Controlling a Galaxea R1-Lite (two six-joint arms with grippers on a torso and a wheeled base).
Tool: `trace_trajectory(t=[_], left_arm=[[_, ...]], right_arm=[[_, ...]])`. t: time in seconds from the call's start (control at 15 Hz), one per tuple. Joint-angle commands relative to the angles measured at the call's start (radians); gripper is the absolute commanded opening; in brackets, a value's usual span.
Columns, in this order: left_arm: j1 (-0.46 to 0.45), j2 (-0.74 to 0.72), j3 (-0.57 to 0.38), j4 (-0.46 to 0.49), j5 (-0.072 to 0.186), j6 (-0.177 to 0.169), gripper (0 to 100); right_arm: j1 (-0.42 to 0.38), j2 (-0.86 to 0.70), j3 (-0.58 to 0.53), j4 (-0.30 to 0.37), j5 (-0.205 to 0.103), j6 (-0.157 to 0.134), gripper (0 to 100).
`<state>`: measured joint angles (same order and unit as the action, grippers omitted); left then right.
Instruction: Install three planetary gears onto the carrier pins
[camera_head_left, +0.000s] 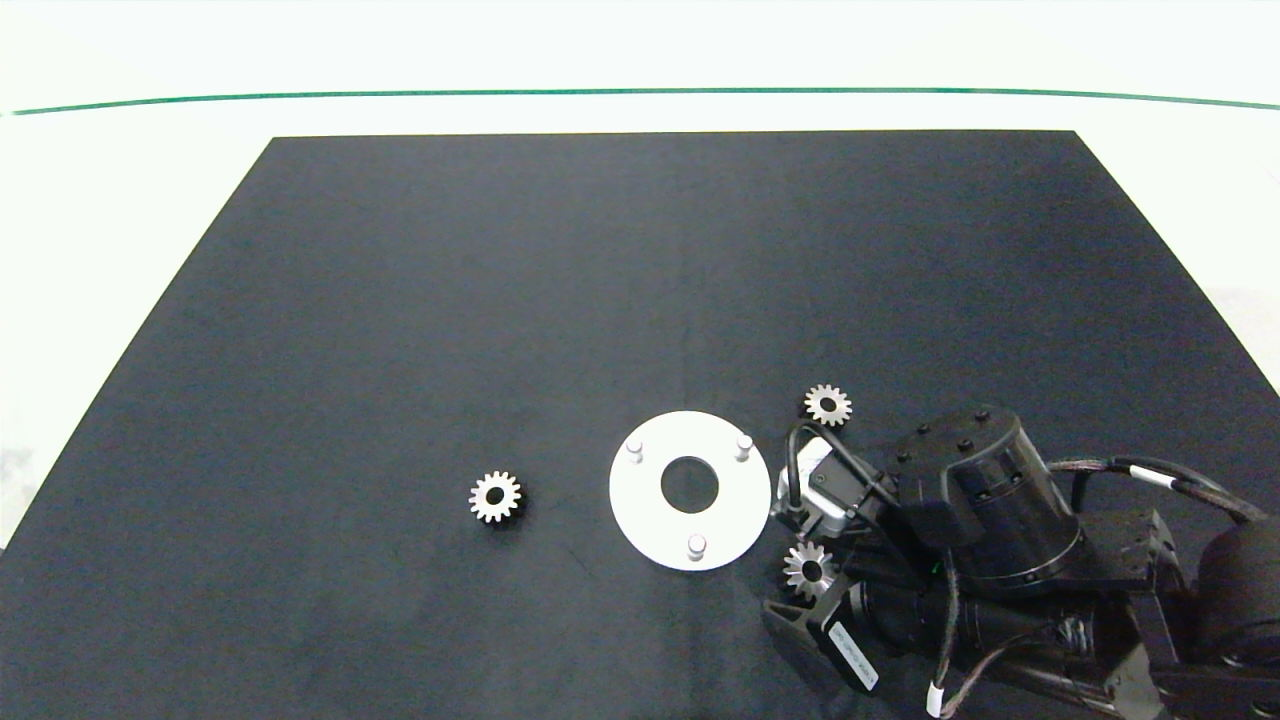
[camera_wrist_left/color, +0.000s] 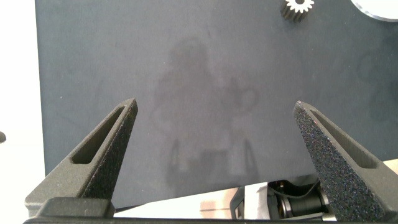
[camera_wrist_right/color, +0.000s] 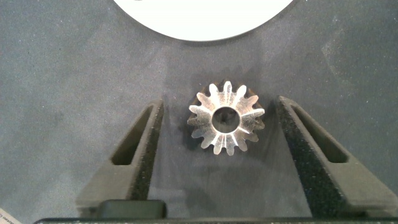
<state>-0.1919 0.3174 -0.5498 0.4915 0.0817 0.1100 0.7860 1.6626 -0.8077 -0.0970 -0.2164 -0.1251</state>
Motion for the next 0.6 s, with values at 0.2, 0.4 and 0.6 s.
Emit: trace_trajectory(t=[0.2, 0.4, 0.6], left_arm=[[-0.001, 0.002, -0.001, 0.002, 0.001, 0.000, 100], [-0.001, 0.002, -0.001, 0.002, 0.001, 0.000, 100], [0.000, 0.003, -0.001, 0.001, 0.001, 0.000, 100]], right_arm=[[-0.001, 0.000, -0.002, -0.003, -0.001, 0.001, 61], [-0.002, -0.001, -0.004, -0.003, 0.000, 0.002, 55], [-0.004, 0.000, -0.002, -0.003, 0.000, 0.004, 49]])
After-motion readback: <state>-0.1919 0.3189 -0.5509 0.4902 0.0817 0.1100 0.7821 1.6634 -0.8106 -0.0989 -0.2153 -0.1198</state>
